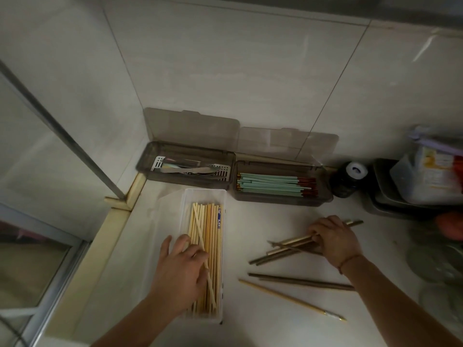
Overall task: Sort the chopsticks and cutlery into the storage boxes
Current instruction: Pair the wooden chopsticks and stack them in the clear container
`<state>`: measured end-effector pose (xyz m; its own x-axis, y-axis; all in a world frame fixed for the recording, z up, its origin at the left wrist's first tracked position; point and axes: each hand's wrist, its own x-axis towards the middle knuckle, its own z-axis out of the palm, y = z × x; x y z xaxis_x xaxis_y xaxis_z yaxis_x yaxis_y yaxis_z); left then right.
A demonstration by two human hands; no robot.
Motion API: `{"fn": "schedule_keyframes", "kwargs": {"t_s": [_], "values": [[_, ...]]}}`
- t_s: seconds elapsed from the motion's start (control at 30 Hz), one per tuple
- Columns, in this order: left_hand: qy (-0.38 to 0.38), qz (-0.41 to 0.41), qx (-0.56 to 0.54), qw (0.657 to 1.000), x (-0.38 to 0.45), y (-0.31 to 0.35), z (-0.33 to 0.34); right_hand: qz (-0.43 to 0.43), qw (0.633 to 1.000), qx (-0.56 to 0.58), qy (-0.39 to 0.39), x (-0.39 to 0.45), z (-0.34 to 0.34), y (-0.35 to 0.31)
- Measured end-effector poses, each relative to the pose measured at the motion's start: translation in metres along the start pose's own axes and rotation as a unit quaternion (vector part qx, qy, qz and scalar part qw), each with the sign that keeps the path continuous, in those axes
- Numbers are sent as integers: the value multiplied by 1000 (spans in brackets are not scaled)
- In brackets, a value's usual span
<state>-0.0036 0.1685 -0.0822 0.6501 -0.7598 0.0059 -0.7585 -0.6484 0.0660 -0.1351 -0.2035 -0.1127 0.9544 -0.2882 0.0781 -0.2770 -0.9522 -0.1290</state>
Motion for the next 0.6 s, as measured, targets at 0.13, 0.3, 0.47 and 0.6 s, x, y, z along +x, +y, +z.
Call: {"fn": "schedule_keyframes", "kwargs": {"t_s": [0.13, 0.3, 0.47, 0.6], "values": [[-11, 5, 6, 1000, -1, 0, 0, -37, 999, -31, 16, -1, -5, 4], [-35, 6, 8, 999, 0, 1, -4, -6, 993, -7, 115, 0, -27, -7], [-14, -3, 0, 1000, 0, 2, -3, 43, 928, 296, 221, 2, -68, -117], [5, -7, -34, 999, -1, 1, -3, -6, 903, 407, 141, 8, -65, -209]]}}
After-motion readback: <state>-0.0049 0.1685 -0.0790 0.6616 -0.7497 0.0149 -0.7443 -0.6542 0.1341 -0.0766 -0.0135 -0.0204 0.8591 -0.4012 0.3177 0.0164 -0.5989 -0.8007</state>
